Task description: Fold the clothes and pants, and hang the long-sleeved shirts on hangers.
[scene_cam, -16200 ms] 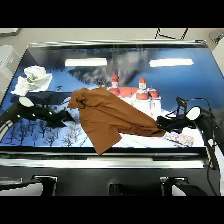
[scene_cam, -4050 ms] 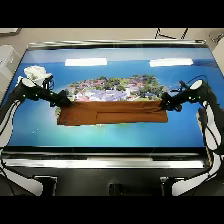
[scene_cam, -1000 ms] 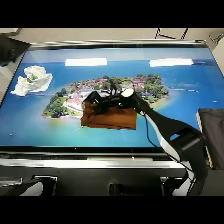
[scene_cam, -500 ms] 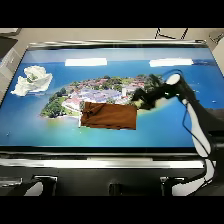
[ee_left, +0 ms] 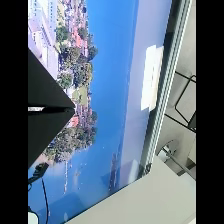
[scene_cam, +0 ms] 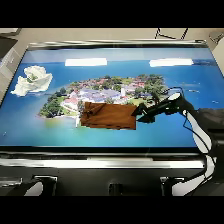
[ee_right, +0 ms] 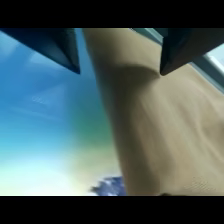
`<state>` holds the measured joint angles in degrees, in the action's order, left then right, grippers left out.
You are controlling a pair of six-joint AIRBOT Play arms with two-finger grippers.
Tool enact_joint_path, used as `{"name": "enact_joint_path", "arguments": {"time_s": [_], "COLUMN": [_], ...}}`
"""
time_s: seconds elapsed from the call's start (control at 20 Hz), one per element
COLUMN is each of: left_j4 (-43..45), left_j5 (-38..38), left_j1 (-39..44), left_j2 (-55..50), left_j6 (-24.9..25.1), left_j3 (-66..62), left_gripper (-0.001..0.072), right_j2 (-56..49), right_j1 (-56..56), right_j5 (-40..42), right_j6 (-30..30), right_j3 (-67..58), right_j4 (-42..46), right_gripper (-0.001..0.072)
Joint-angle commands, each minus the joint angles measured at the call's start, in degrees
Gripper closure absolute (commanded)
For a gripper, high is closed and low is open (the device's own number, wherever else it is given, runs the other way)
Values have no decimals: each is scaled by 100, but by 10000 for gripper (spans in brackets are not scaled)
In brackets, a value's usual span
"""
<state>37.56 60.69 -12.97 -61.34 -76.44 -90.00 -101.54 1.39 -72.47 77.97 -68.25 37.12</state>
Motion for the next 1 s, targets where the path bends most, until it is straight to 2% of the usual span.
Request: {"name": "enact_joint_path", "arguments": {"time_s": [0.0,0.05,0.1,0.15,0.2,0.25,0.35,0.5,0.75,0.95], "left_j4": [-2,-2,-2,-2,-2,-2,-2,0,0,0], "left_j5": [-4,-4,-4,-4,-4,-4,-7,-26,-22,-20], "left_j1": [-2,-2,-2,-2,-2,-2,-2,-2,-4,-4], "left_j2": [4,4,4,4,4,4,4,2,2,2], "left_j6": [-68,-70,-70,-70,-68,-68,-66,-66,-44,17], "left_j3": [0,0,0,0,0,0,0,0,0,0], "left_gripper": [683,683,683,683,682,683,683,683,682,682], "right_j2": [-240,-278,-295,-293,-291,-286,-203,201,649,649], "right_j1": [-136,-197,-247,-269,-262,-192,55,623,1729,2918], "right_j5": [192,221,264,289,243,31,-566,-1108,-1499,-1744], "right_j6": [-411,-431,-535,-682,-835,-1086,-1104,-289,1176,1611], "right_j3": [90,90,90,81,20,-133,-721,-1982,-3908,-4809], "right_j4": [-643,-713,-776,-837,-977,-1161,-1276,-868,157,675], "right_gripper": [230,286,426,643,668,668,670,670,669,669]}}
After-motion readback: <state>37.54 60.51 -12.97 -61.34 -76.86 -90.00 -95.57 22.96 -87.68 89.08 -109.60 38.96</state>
